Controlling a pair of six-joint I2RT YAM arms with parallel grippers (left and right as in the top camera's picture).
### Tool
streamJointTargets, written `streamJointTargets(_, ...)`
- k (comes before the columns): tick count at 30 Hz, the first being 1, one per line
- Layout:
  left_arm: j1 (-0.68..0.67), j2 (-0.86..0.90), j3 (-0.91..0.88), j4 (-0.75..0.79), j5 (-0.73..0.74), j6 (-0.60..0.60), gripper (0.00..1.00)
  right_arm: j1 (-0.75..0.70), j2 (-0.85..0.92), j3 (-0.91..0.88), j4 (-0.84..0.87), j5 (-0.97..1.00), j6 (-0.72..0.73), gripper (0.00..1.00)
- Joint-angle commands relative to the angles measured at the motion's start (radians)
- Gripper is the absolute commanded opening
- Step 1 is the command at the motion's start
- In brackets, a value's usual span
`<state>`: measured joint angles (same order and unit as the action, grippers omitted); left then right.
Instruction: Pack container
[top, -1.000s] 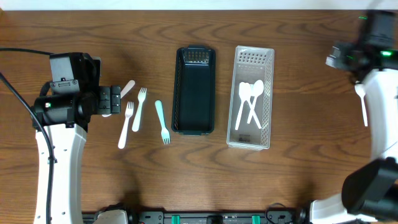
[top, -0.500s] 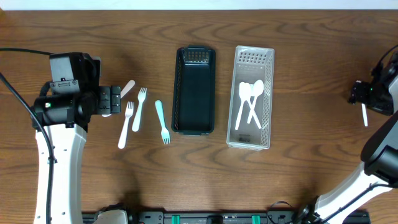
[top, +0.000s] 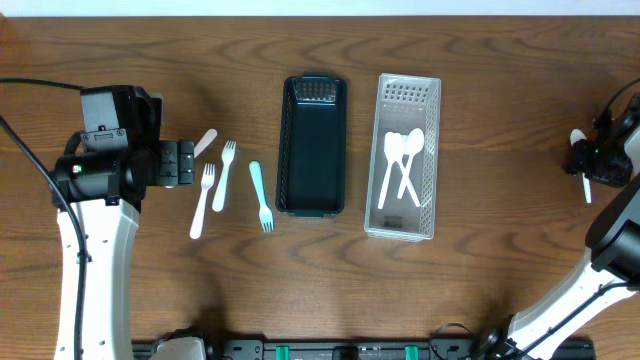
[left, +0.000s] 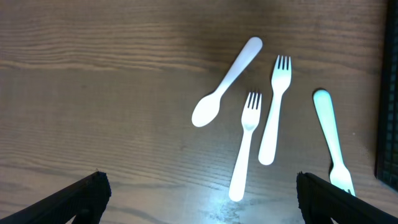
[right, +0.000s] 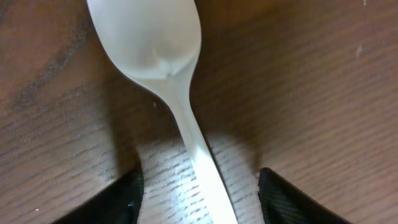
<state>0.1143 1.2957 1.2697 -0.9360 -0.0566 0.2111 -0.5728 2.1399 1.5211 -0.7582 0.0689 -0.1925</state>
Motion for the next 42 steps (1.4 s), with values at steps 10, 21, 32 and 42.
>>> streamJointTargets(10, 0.005, -0.003, 0.011, -0.006, -0.008, 0.012, 0.98, -0.003, 0.034, -0.001, 0.001, -0.040, -0.006, 0.44)
streamJointTargets(21, 0.005, -0.003, 0.011, -0.006, -0.008, 0.012, 0.98, -0.002, 0.043, 0.002, -0.045, -0.092, 0.029, 0.12)
streamJointTargets(32, 0.005, -0.003, 0.011, -0.005, -0.008, 0.012, 0.98, 0.119, -0.218, 0.003, -0.110, -0.277, 0.248, 0.01)
streamJointTargets(42, 0.005, -0.003, 0.011, -0.005, -0.008, 0.013, 0.98, 0.560, -0.381, 0.001, -0.163, -0.275, 0.373, 0.01)
